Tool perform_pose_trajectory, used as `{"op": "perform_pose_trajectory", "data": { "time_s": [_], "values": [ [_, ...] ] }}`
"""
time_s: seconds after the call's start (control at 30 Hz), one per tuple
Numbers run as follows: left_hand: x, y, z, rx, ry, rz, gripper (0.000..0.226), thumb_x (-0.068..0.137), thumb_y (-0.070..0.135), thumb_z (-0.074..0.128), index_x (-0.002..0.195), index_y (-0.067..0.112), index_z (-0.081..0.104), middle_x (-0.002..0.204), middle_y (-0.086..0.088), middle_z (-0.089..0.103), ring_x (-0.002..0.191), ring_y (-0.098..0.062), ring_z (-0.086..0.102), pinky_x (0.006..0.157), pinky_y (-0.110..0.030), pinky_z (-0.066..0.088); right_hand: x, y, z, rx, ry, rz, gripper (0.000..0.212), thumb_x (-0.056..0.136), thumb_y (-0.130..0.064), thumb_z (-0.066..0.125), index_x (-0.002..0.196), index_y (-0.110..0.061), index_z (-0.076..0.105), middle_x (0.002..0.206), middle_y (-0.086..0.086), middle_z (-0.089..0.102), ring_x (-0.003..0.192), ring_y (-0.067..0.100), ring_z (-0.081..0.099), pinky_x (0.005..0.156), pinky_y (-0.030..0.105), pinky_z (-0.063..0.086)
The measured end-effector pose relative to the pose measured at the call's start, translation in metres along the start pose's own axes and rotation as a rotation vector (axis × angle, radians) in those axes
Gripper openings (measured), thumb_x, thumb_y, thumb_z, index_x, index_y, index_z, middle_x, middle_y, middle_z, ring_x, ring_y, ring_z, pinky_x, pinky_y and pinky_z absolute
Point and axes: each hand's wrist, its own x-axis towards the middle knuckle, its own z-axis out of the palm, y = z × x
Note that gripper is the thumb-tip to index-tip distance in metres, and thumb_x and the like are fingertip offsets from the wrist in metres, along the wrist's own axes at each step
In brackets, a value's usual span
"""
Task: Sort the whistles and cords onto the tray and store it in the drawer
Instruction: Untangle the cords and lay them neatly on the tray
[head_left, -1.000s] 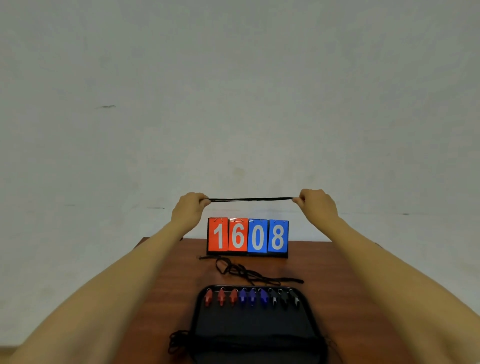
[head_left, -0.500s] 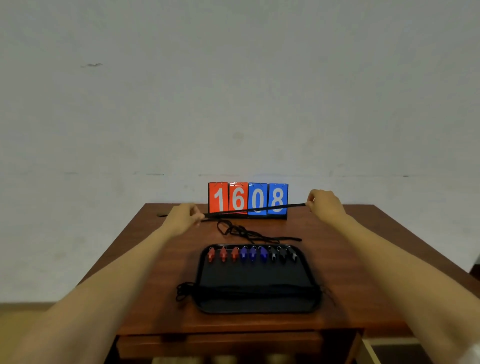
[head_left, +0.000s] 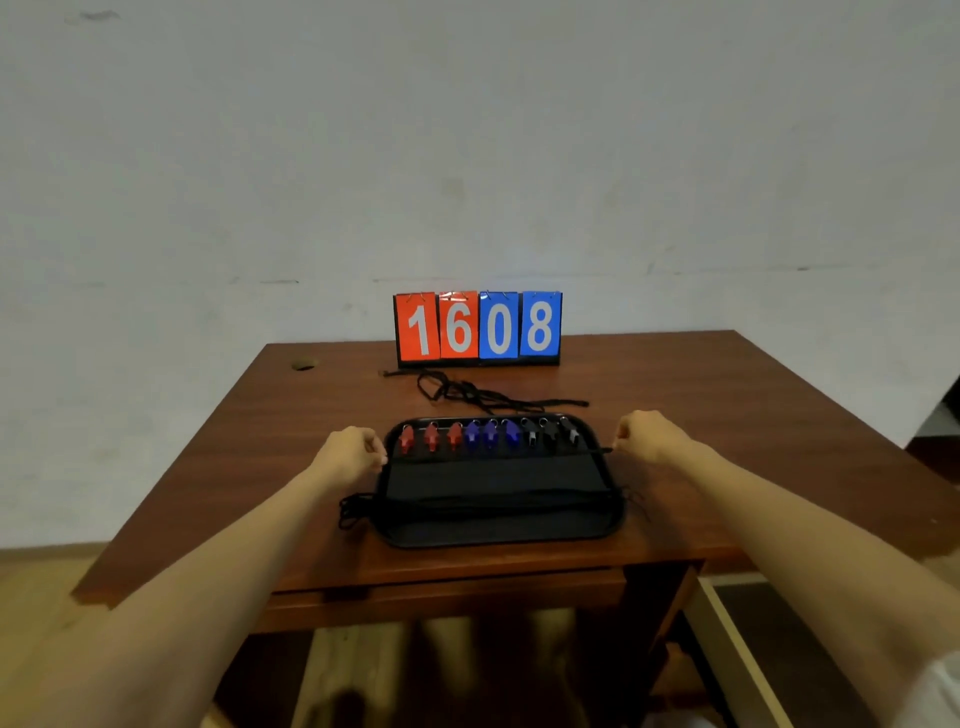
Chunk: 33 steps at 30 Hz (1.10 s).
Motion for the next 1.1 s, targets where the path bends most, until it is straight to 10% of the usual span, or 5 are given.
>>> {"op": "perform_pose_trajectory", "data": {
  "time_s": [0.2,1.1],
  "values": [
    [-0.010,-0.014,0.020,0.023,-0.118,0.046,0.015,0.092,0.012,0.059,0.099,0.007,0.071,0.106,-0.008,0.067,0.099,-0.018,0.058,0.088,-0.027,0.045,-0.009,0.009,0.024,0.008,-0.046,0.073,0.022,0.091,-0.021,0.060,0.074,-0.007,0.062,0.065,0.004,0.056,0.068,0.027,0.055,0.059,0.032,0.043],
    [-0.024,-0.046,0.042,0.347,0.028,0.199,0.006,0.084,0.035,0.067,0.084,0.038,0.061,0.115,0.006,0.053,0.120,-0.021,0.036,0.099,-0.039,0.020,-0.021,0.026,0.045,0.128,-0.061,0.032,0.014,0.082,-0.014,0.072,0.074,-0.013,0.060,0.090,0.010,0.070,0.088,0.027,0.064,0.076,0.038,0.052]
  ]
}}
